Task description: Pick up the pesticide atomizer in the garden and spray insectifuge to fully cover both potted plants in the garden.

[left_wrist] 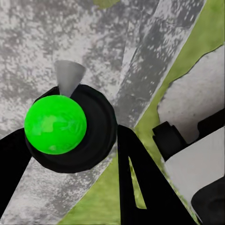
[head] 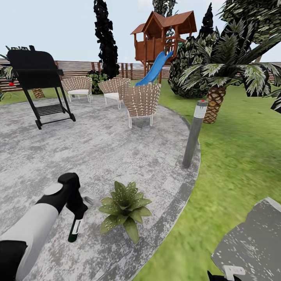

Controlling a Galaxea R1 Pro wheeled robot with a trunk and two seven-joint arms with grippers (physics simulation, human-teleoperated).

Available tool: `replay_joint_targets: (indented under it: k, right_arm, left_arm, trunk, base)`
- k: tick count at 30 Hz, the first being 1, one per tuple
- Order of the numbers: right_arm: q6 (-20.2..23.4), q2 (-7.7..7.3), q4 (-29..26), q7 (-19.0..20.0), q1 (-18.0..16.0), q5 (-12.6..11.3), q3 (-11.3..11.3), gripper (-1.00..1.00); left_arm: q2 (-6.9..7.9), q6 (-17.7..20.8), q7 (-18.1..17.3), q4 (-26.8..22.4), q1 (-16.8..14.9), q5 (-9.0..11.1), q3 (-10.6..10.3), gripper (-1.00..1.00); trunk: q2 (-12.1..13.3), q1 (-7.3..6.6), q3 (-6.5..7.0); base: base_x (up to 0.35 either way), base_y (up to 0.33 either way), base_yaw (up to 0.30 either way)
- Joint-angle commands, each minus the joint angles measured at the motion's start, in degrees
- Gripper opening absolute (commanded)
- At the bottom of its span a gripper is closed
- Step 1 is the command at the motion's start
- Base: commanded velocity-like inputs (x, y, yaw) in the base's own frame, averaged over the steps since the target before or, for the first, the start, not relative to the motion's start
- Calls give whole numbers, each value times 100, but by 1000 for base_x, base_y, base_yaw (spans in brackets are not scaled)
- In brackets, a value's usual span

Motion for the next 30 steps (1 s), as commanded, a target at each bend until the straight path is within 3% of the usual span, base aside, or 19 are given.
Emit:
replay_joint_targets:
  k: [1, 3, 6, 18, 30]
  right_arm:
    - [-21, -1, 4, 29, -4, -61, 37, 100]
    - [-24, 3, 2, 31, -4, -61, 37, 100]
    - [-24, 16, 1, 32, -4, -61, 37, 100]
    - [-22, 27, 1, 33, -4, -61, 37, 100]
    - [-24, 36, -12, 33, -4, -69, 37, 100]
  left_arm:
    - [1, 50, -55, -24, -8, -201, -23, -100]
    - [-5, 65, -55, -60, -9, -354, -21, -100]
    - [-31, 88, -55, -81, -11, -403, -16, -100]
    - [-150, 128, -55, -95, -20, -418, -15, -100]
    - [-159, 130, -55, -321, 0, -430, -15, -100]
  trunk:
    - [-2, -1, -5]
    - [-2, -1, -5]
    - [-2, -1, -5]
    - [-2, -1, -5]
    - [-2, -1, -5]
  base:
    - [0, 0, 0]
    - [0, 0, 0]
    - [0, -126, 9]
    - [-47, -266, 234]
    - [-2, -272, 277]
